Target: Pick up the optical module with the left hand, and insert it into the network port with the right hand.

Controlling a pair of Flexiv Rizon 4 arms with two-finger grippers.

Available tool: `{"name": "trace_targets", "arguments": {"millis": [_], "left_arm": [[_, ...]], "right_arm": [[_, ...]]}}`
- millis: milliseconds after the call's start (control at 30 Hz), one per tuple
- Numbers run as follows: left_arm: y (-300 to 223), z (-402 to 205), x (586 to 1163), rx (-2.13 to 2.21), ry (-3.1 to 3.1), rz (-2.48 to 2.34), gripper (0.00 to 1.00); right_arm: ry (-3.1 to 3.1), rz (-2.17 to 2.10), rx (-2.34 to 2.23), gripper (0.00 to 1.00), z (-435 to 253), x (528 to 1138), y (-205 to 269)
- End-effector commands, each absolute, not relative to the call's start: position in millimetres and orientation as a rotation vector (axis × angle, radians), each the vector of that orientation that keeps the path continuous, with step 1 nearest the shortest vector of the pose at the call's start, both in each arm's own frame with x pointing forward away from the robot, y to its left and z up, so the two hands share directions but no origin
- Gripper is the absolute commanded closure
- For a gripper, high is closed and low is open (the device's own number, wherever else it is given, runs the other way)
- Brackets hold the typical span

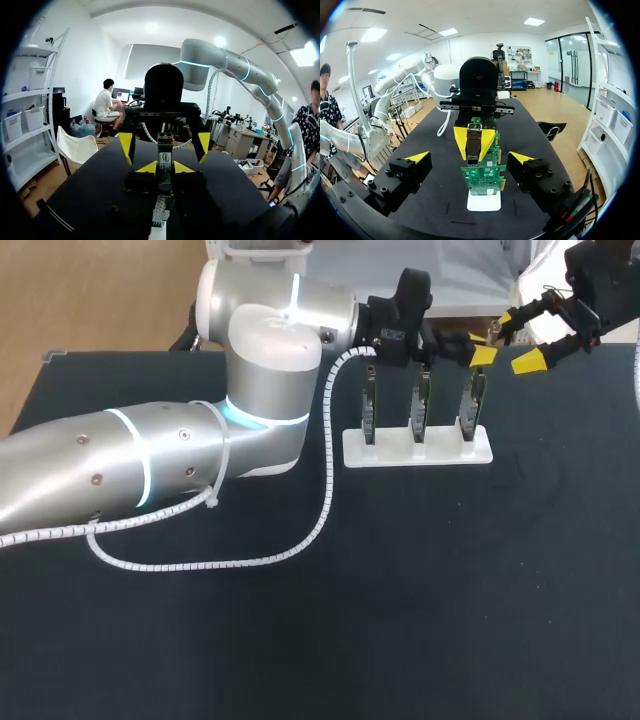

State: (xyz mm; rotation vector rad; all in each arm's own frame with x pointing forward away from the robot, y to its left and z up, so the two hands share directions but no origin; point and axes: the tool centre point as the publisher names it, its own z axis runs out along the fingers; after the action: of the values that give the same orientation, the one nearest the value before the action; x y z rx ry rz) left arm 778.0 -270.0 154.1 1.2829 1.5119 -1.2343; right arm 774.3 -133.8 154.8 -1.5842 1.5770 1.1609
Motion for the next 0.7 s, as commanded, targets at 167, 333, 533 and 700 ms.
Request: {"name": "trace_targets", "arguments": {"millis": [167,333,533,700], "left_arm": [[-269.8,153.2,775.0,1.275,1.514,-1.232,1.0],[-269.8,153.2,775.0,1.275,1.514,-1.232,1.0],[-269.8,153.2,775.0,1.275,1.514,-1.232,1.0],[-269.8,153.2,775.0,1.275,1.514,-1.232,1.0]], "right_arm": [[1.576,1.163,-1.585,0.0,154.9,775.2,-133.6],[1.576,1.163,-1.585,0.0,154.9,775.2,-133.6],[1.572,1.148,-1.593,0.0,154.8,775.9,-135.8],[1.6,1.08,-1.57,0.0,158.6,783.0,-152.6]]}}
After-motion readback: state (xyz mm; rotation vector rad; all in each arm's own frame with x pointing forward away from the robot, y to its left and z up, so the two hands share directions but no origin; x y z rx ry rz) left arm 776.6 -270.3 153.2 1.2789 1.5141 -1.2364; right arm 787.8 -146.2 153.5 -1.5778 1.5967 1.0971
